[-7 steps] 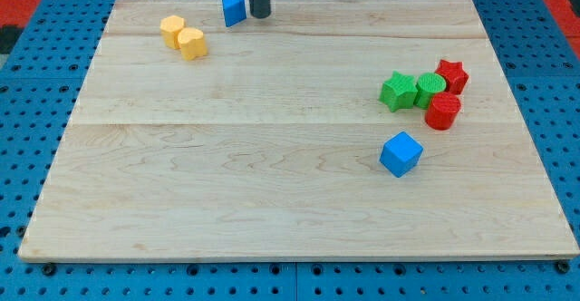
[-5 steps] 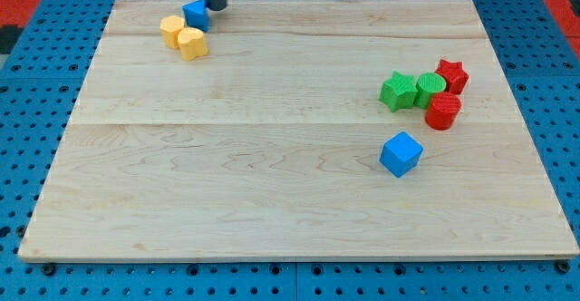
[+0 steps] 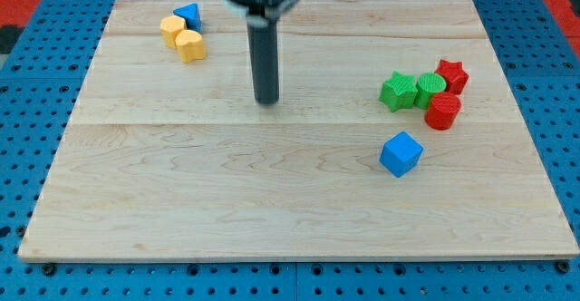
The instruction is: Move the blue cube to the right of blue triangle
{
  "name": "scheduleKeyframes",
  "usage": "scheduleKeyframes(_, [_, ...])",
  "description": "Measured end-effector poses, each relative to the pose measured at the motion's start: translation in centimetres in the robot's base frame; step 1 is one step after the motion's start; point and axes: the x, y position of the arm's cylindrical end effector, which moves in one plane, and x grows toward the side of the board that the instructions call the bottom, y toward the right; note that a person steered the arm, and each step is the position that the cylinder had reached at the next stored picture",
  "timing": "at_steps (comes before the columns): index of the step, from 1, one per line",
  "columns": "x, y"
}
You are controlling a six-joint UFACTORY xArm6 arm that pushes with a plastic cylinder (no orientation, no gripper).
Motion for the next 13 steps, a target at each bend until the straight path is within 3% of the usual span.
scheduleKeyframes(1, [9.2,5.6])
scheduleKeyframes(2, [11.5,18.6])
scheduleKeyframes(3, [6.1,20.5])
scheduleKeyframes(4, [2.3,10.1])
scheduleKeyframes(5, [1.3,8.7])
scheduleKeyframes(6, [9.2,14.4])
scheduleKeyframes(7, [16.2,8.4])
scheduleKeyframes(8, [9.9,6.1])
scheduleKeyframes(9, [4.4,8.8])
scheduleKeyframes(10, [-4.1,3.8])
scheduleKeyframes(12, [7.2,10.1])
scheduleKeyframes(13, [3.5,13.1])
